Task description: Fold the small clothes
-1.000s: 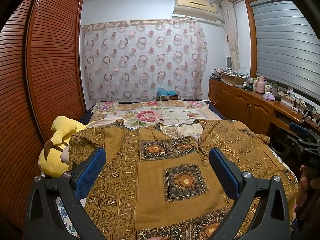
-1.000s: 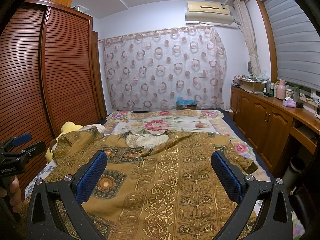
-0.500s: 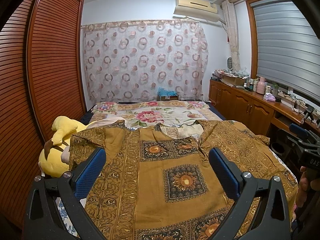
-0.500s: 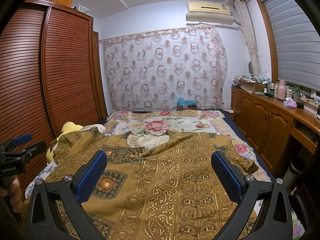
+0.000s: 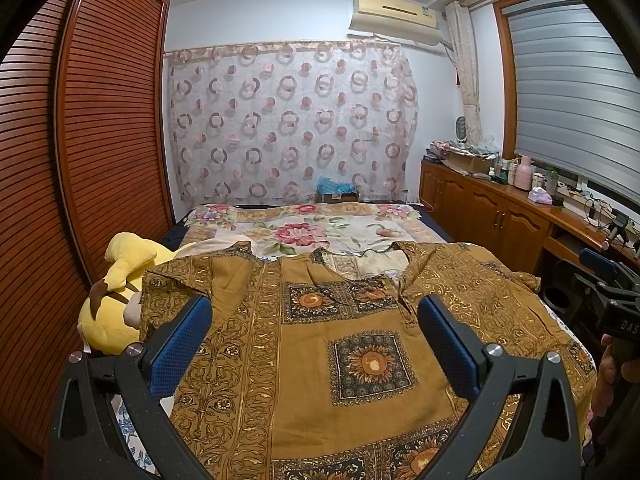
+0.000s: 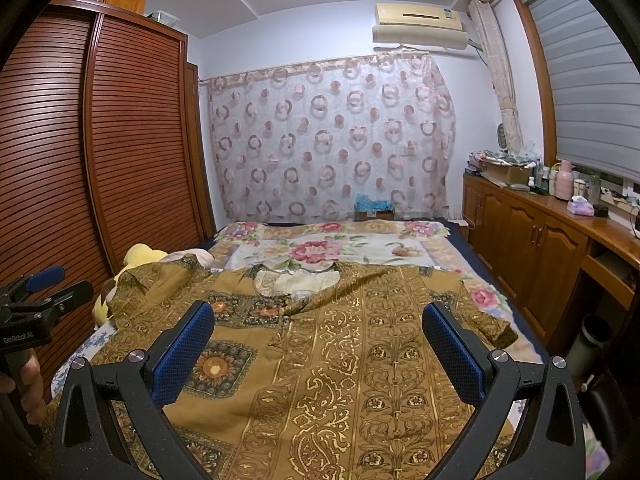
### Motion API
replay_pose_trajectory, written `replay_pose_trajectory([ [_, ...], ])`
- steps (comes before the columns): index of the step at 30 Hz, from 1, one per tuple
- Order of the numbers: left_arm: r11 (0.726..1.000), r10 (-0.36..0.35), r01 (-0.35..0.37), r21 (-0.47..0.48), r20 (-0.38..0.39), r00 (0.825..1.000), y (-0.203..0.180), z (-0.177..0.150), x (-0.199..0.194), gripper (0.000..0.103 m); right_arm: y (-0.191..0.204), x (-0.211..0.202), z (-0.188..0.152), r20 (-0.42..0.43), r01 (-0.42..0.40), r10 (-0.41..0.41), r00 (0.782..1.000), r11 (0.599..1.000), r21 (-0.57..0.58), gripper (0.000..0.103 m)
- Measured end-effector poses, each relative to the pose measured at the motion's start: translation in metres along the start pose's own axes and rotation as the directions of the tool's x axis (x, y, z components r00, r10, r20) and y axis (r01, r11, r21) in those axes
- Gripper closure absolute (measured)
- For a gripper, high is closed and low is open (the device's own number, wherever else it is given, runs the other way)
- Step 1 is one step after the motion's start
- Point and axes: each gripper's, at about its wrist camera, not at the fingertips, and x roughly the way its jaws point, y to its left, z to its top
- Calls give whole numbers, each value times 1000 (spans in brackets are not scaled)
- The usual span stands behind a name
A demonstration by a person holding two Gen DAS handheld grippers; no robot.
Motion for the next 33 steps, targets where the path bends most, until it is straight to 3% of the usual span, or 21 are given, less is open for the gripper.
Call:
replay_pose_trajectory([
  [33,1000,-15,15,-10,-19,1000,4,-2,3,0,0,3,-1,-5,-18,18,1000,1000,-9,0],
])
